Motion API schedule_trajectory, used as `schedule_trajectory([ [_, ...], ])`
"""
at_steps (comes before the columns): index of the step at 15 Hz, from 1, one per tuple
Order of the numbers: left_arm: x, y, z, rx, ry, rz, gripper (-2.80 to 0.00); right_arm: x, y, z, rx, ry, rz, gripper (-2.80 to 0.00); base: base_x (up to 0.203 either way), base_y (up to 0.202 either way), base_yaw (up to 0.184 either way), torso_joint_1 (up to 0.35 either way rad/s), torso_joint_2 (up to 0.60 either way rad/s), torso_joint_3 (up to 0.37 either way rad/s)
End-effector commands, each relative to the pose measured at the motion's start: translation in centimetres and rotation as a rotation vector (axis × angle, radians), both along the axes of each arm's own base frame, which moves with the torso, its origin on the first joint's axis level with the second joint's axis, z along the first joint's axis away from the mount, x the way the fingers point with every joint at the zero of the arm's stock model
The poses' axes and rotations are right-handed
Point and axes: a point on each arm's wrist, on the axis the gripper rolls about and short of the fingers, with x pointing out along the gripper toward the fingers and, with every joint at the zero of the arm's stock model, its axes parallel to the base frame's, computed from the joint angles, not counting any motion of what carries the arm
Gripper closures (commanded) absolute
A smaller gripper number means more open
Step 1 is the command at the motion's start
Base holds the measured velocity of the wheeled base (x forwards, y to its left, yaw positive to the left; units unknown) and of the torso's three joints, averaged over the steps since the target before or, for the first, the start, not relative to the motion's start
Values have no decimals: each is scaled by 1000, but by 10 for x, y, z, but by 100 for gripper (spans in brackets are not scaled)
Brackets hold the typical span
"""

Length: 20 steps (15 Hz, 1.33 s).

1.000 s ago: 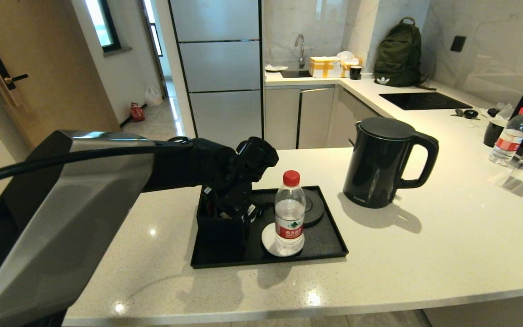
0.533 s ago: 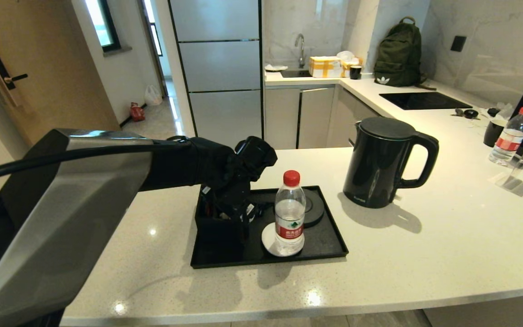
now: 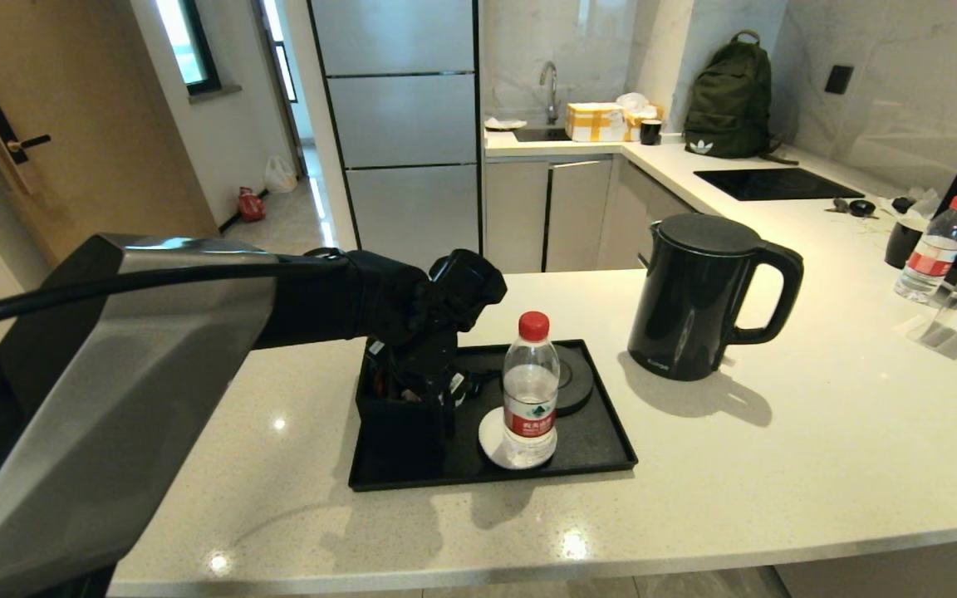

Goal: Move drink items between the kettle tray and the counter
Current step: Pick up the tea bag

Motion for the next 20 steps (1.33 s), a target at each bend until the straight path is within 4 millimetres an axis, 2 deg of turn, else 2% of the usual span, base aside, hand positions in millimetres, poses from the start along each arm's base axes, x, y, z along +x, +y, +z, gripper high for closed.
schedule_trajectory([
  [1,-1,0,-2,14,11,-3,-280,0,0,0,-1,2,0,0,0,0,0,0,0,0],
  [7,-1,0,-11,53,28,-8,-280,0,0,0,-1,2,0,0,0,0,0,0,0,0],
  [14,0,1,-8,50,5,9,-280,0,0,0,-1,2,0,0,0,0,0,0,0,0],
  [15,0,1,-8,50,5,9,0,0,0,0,-1,2,0,0,0,0,0,0,0,0],
  [20,-1,1,-7,52,7,8,0,0,0,0,-1,2,0,0,0,0,0,0,0,0],
])
